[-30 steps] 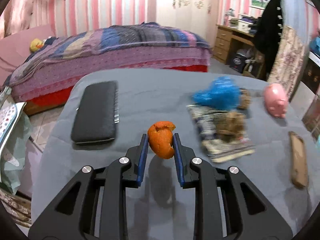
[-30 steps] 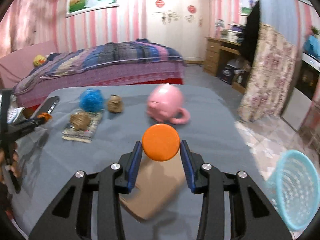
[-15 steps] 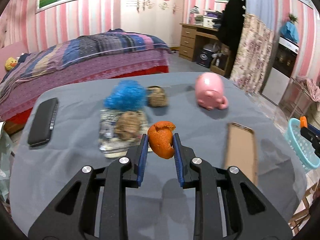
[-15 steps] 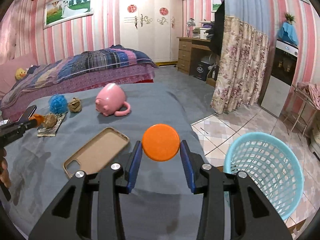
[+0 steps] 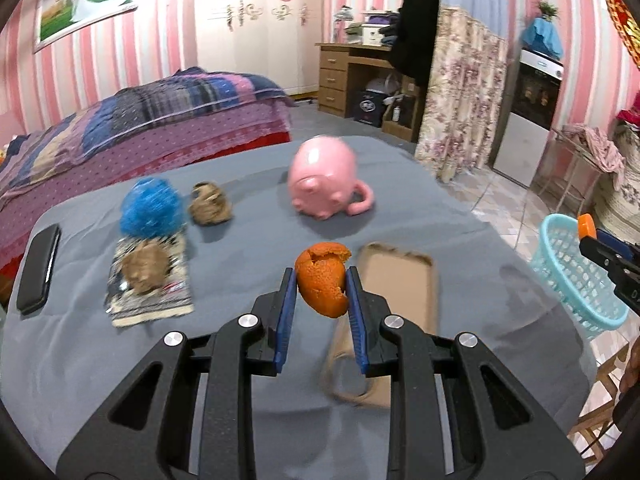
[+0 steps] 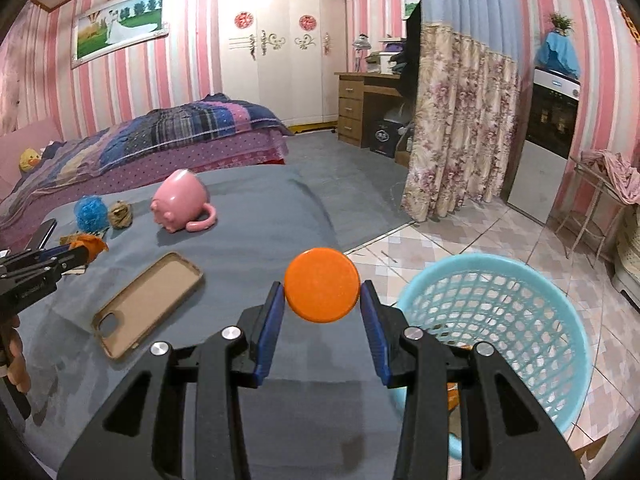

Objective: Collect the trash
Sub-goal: 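Carry the peel and lid over the blue basket and open both tools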

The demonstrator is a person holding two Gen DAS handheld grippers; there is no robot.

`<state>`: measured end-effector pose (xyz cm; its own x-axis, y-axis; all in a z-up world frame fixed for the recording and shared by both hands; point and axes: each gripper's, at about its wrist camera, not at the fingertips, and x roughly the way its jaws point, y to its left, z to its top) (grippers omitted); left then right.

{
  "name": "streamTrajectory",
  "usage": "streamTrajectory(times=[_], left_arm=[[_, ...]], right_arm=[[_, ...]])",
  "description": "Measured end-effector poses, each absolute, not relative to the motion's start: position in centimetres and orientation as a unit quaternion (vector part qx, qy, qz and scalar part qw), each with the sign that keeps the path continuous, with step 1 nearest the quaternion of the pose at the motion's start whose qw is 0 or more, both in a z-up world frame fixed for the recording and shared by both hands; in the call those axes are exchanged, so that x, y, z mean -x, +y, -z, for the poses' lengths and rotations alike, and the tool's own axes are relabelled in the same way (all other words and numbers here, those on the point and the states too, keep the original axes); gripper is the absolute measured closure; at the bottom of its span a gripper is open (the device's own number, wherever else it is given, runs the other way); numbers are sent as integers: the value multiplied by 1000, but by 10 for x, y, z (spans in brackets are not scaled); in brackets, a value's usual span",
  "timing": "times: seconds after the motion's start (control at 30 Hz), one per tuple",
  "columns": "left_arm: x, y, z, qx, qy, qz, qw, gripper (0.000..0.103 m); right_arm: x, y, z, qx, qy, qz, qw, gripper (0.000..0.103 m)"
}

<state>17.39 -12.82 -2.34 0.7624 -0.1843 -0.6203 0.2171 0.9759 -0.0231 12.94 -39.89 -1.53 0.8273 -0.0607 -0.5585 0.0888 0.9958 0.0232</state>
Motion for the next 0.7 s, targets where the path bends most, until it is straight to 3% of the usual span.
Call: streamTrajectory(times=[0.7], left_arm=[[-178,-321,3,-58,308,269,911,79]], right_arm=[[-91,-538,11,-86,265,180,943,64]])
